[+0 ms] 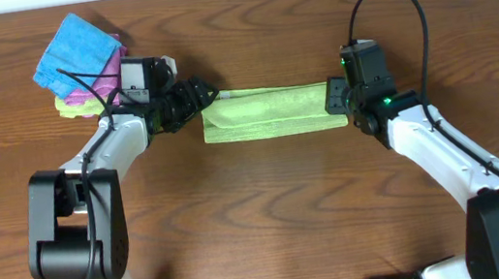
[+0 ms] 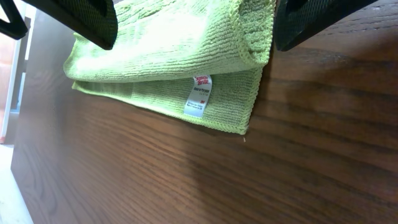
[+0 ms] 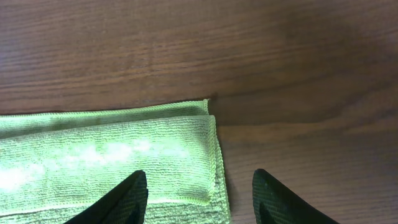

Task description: Fold the cloth

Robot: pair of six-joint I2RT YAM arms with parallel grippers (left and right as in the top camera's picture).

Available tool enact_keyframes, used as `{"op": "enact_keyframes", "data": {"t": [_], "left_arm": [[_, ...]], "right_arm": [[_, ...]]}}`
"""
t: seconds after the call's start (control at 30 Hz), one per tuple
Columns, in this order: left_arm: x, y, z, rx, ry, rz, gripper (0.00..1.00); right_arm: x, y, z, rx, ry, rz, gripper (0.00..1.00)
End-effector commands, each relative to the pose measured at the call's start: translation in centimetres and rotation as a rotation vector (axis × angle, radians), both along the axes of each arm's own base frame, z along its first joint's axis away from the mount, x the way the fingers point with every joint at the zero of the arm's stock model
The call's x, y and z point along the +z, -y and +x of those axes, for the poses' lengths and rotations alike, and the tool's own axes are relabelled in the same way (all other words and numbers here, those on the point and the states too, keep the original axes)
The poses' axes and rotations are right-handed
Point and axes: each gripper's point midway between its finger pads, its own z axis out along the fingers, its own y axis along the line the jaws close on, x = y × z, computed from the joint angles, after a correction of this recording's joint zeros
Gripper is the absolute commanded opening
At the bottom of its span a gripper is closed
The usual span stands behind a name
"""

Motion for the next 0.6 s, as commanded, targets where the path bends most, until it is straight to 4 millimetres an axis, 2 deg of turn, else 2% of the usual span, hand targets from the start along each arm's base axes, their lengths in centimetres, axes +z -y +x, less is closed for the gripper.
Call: {"op": "enact_keyframes", "data": {"t": [0.0,0.1,0.3,0.57], "left_arm": [[-1.7,0.8,-0.6,-0.007,-0.062,-0.032,0.81],[-2.8,1.4,-1.1,-0.024,-0.107,-0.076,0.78],[-1.6,2.2,-0.1,-0.031,-0.061,-0.133,0.77],[-1.1,2.5,0.2,-0.039,-0.04,-0.153,0.77]], "right_arm": [[0.6,-0.1,0.1,-0.016,0.018,0.006,0.54],[0.6,-0.1,0.1,-0.013,0.016,0.007,0.54],[0.5,-0.1,0.1,-0.013,0.014,0.007,0.54],[0.5,-0.1,0.1,-0.014,0.014,0.006,0.54]]}}
